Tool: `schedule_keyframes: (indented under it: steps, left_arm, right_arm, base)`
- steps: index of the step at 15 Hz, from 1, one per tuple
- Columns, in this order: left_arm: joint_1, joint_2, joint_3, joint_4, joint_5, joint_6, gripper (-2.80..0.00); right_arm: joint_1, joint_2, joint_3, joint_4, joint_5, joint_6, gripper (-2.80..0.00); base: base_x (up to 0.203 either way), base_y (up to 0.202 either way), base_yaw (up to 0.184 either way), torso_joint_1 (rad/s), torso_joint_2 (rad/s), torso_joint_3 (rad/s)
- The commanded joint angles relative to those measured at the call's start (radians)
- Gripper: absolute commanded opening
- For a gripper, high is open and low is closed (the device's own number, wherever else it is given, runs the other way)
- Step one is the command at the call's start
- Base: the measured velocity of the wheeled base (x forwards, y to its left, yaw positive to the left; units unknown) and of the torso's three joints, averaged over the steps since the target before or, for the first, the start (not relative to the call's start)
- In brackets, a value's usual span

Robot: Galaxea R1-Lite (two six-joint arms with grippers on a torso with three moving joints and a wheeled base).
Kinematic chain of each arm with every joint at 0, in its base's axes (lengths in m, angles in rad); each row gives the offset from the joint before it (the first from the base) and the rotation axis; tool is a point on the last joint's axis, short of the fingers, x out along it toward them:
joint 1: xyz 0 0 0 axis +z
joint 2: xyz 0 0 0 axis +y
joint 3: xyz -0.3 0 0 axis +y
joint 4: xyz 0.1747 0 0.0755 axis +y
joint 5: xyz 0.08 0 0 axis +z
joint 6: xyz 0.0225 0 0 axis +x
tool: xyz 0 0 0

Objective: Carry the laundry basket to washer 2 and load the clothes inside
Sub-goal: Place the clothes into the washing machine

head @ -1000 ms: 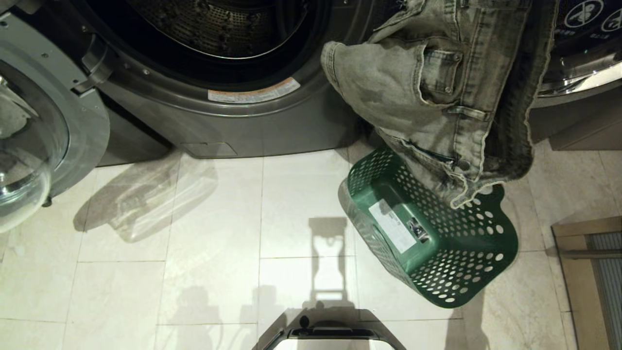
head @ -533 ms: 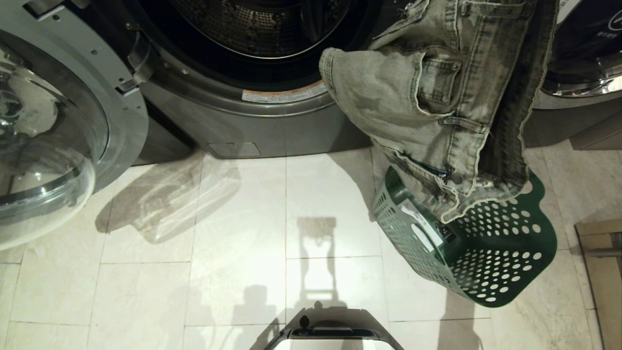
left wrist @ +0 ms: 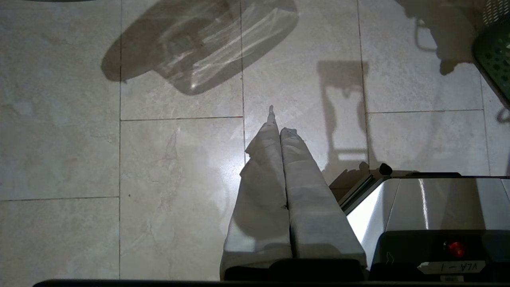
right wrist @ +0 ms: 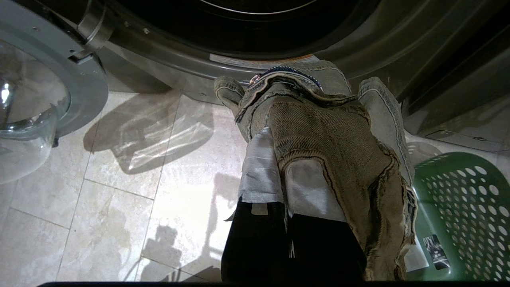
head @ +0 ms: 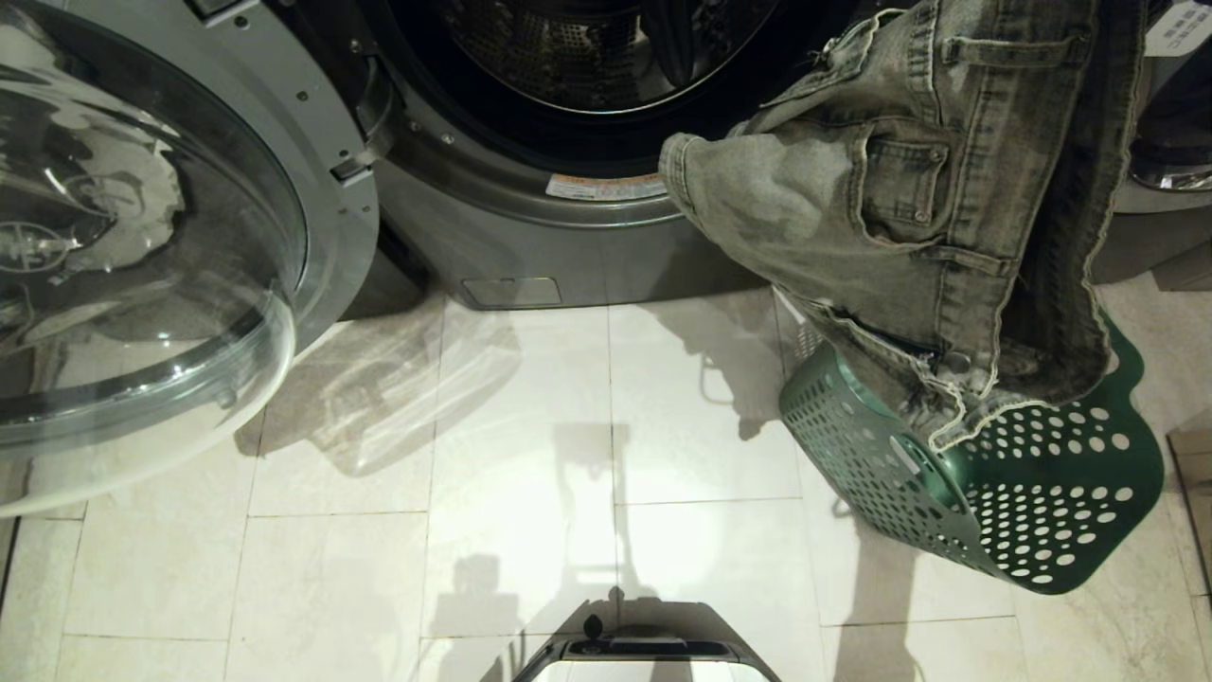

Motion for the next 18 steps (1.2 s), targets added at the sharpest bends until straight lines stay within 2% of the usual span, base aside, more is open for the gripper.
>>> schedule_keyframes:
  steps: [1,3,9,12,18]
  left_arm:
    - [0.0,-0.002,0.002,0.0,0.0,0.003,-2.8]
    - [0.0,-0.002,0.002,0.0,0.0,0.006,-2.8]
    - [0.0,-0.002,0.002,0.0,0.0,0.004,-2.8]
    - [0.0,-0.002,0.002,0.0,0.001,0.004,-2.8]
    - [0.0,-0.002,0.002,0.0,0.0,0.004,-2.8]
  right_arm:
    - [0.001,-0.025,0.023,0.001,-0.004,0.0,-2.8]
    - [0.001,-0.034,0.041,0.001,-0.004,0.006,-2.8]
    - [0.001,-0.034,0.064,0.001,-0.005,0.016,-2.8]
    - [-0.001,-0.033,0.089,0.002,-0.045,0.012,-2.8]
    - [-0.003,-0.018,0.092,0.004,-0.046,0.002,-2.8]
  base:
    - [0.0,0.194,-0.004,0.005,0.0,-0.002]
    - [0.0,0.13,0.002,0.0,0.01,0.001]
    - [0.0,0.0,0.0,0.0,0.0,0.0]
    - [0.0,0.0,0.0,0.0,0.0,0.0]
    - [0.0,0.0,0.0,0.0,0.0,0.0]
